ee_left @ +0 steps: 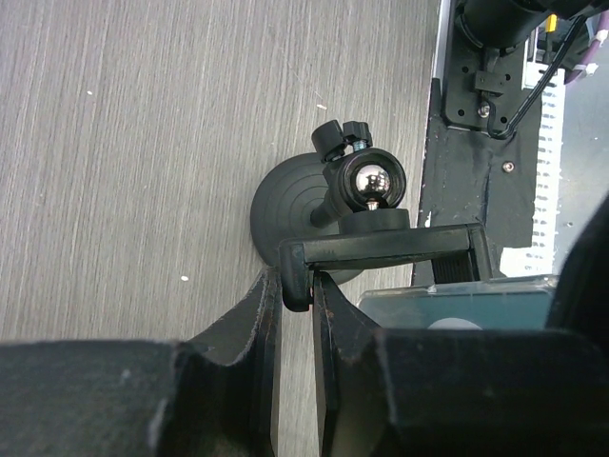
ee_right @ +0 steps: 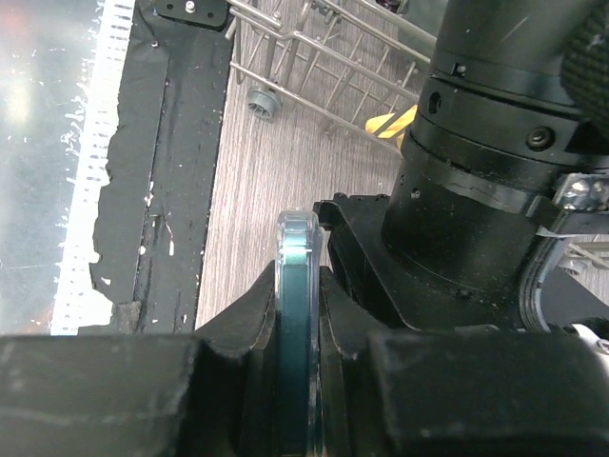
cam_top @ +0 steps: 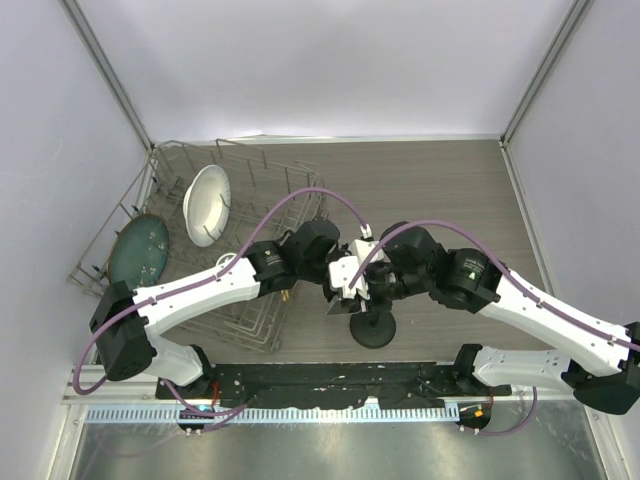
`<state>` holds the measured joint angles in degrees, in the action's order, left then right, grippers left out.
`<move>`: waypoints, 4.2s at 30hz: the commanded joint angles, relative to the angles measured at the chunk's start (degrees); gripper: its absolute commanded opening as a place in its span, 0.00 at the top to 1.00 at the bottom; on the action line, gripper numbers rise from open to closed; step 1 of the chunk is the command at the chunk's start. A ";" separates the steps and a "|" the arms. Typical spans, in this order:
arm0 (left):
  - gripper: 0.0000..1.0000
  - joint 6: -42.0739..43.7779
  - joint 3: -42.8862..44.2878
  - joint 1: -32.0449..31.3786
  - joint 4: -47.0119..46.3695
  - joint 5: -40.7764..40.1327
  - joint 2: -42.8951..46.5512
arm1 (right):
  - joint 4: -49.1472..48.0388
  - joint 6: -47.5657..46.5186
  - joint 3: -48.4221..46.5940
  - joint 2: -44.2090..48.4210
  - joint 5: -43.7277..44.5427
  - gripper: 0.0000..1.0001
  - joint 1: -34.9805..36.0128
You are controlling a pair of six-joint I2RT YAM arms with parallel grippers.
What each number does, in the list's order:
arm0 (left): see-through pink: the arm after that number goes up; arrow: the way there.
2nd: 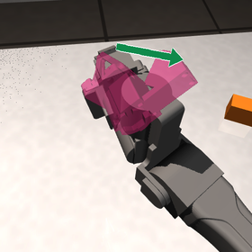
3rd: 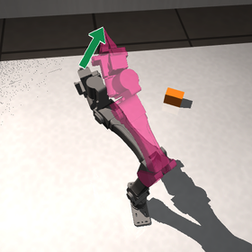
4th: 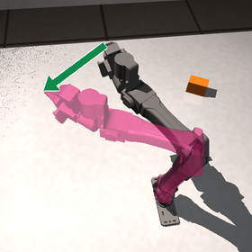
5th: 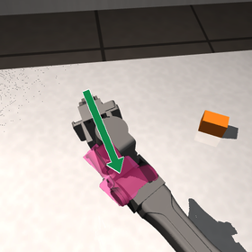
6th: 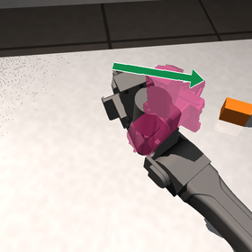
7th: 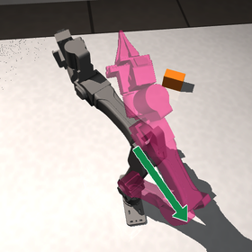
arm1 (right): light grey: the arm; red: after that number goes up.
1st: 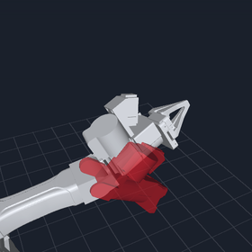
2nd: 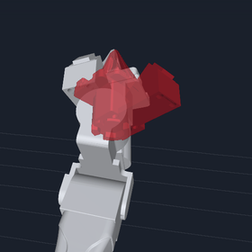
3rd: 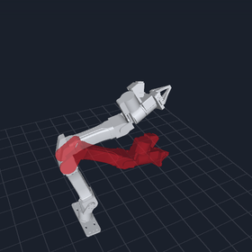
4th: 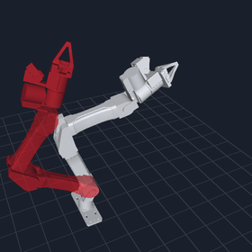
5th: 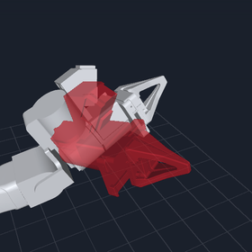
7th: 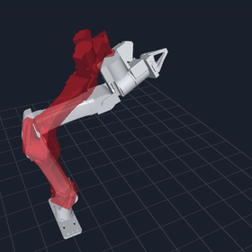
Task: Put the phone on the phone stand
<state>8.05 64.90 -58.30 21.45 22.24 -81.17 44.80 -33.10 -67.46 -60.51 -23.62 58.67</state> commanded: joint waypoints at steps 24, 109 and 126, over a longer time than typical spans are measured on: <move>1.00 -20.49 -7.94 -0.05 -12.92 -42.32 8.83 | 3.63 30.44 4.44 6.44 23.32 1.00 0.56; 0.69 -47.35 4.98 -11.31 25.49 -48.35 17.35 | 14.80 58.51 0.93 -8.05 57.73 1.00 9.44; 0.42 -31.52 -2.50 -7.62 2.10 -25.67 24.30 | 4.87 60.53 3.64 6.80 49.54 0.43 7.86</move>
<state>-28.86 62.11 -68.42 29.89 -9.02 -57.47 52.90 28.12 -65.45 -58.35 26.81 66.63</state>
